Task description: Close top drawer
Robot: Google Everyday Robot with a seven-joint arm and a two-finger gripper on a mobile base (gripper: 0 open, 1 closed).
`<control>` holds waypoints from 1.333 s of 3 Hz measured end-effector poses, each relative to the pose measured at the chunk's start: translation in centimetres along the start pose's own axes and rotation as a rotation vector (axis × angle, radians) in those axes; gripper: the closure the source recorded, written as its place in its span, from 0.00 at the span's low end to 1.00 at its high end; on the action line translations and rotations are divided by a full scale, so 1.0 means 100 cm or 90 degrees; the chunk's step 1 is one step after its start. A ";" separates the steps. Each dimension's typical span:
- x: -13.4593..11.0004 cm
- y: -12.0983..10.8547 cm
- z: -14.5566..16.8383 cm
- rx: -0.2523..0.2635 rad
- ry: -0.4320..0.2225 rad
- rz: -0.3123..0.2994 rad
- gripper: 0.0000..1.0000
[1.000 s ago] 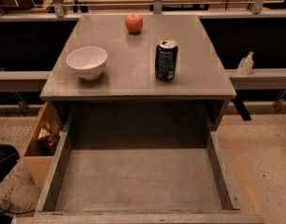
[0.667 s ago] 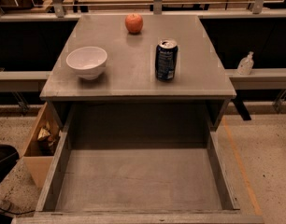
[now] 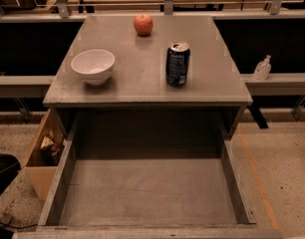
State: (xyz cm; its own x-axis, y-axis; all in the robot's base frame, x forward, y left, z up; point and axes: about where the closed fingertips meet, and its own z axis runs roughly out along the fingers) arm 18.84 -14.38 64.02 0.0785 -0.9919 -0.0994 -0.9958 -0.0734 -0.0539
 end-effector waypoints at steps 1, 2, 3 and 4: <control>0.000 -0.023 0.027 -0.007 -0.016 -0.003 1.00; 0.000 -0.049 0.048 -0.008 -0.027 -0.003 1.00; -0.001 -0.065 0.055 -0.007 -0.029 -0.005 1.00; -0.006 -0.097 0.061 0.003 -0.034 -0.005 1.00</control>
Offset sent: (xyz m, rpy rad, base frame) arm 0.0871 0.0117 -0.0686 0.0595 0.0158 0.0045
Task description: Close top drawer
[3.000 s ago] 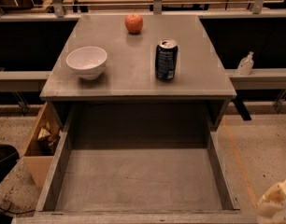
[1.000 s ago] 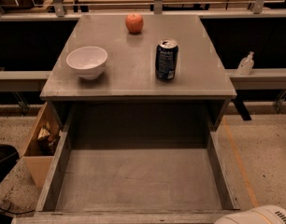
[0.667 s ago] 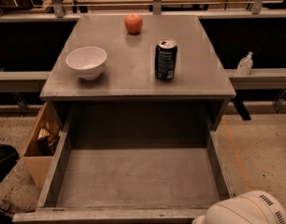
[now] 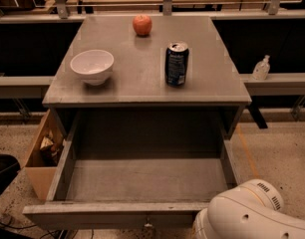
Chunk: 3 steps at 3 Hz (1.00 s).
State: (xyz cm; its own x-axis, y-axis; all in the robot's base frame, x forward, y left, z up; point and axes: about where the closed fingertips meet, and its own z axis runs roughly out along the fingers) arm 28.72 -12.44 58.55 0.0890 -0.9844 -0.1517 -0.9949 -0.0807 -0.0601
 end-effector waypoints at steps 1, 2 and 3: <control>0.000 0.001 0.000 0.000 0.000 0.000 1.00; -0.012 -0.041 -0.002 0.018 0.000 -0.010 1.00; -0.012 -0.040 -0.002 0.018 0.000 -0.010 1.00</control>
Offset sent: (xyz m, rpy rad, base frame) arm 0.1350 0.0481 0.0170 0.0071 -0.0900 0.0348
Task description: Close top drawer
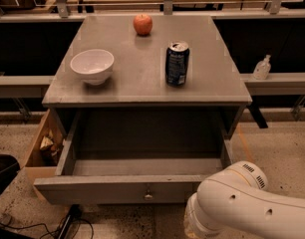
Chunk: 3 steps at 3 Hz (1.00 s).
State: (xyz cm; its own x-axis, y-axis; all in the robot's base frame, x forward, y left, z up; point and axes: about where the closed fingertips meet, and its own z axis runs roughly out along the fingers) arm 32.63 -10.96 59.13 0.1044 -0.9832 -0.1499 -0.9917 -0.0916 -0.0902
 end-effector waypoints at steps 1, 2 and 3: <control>-0.011 -0.044 -0.008 0.026 0.011 -0.013 1.00; -0.029 -0.105 -0.024 0.071 0.024 -0.032 1.00; -0.029 -0.105 -0.025 0.071 0.024 -0.032 1.00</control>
Offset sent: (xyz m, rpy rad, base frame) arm 0.1571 0.0547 0.0524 -0.0548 -0.1663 0.0493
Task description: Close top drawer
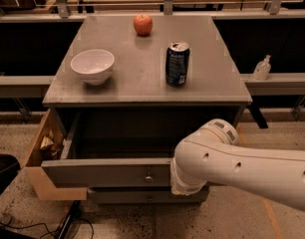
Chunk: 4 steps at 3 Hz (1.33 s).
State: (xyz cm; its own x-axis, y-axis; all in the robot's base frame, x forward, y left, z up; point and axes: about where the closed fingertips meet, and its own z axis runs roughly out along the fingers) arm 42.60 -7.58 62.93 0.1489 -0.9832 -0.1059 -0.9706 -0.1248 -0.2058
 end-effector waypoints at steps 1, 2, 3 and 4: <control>0.003 -0.019 0.006 0.004 0.014 -0.004 1.00; 0.003 -0.018 0.006 0.004 0.014 -0.004 1.00; 0.016 -0.049 0.021 0.003 0.025 -0.003 1.00; 0.015 -0.045 0.021 0.003 0.025 -0.003 1.00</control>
Offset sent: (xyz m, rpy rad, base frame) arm 0.1264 -0.0128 -0.0415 -0.1596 0.0132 -0.0172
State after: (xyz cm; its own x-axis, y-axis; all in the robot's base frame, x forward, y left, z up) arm 47.62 -8.25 61.69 0.1454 -0.9871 -0.0664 -0.9691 -0.1286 -0.2104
